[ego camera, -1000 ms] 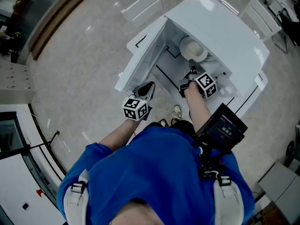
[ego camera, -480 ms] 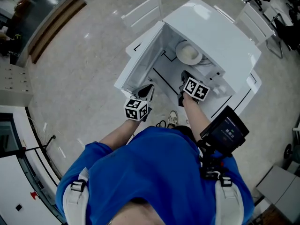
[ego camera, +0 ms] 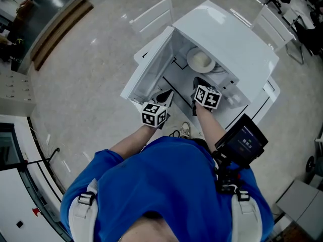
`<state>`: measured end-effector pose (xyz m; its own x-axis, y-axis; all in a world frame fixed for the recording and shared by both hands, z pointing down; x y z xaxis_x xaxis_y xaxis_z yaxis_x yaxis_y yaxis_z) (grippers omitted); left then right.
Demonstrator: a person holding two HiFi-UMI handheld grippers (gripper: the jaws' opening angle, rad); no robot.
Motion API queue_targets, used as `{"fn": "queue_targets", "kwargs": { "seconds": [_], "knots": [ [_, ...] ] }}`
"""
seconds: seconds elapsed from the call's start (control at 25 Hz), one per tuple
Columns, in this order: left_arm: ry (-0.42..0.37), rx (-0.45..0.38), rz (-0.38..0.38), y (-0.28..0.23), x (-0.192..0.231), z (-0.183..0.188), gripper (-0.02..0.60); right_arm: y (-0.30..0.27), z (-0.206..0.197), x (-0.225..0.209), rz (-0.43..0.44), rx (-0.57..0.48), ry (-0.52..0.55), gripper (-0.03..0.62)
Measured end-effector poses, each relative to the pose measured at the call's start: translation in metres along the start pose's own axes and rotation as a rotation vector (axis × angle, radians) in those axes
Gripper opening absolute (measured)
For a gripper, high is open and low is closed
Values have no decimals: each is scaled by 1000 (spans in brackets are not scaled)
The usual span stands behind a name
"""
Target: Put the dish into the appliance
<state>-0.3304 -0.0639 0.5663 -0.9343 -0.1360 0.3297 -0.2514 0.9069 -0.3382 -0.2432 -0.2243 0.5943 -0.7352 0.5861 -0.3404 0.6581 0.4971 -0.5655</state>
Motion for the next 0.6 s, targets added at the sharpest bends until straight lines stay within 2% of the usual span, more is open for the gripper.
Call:
{"fn": "queue_targets", "kwargs": {
  "seconds": [0.6],
  "knots": [
    [-10, 35, -17, -73, 34, 32, 6, -6, 12, 5, 4, -12, 56, 2]
  ]
}}
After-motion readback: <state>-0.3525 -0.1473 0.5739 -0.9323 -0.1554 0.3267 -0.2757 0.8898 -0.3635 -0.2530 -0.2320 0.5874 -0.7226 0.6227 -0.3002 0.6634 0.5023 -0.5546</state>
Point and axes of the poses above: the fingertips, and each gripper's own axes: y backward along the fingers, x to its left, z out of its top, the point moved 5 cm from there along y, backward along the fingers, and after that the axes turned 11 degrees about -z, right-handed, at the moved point
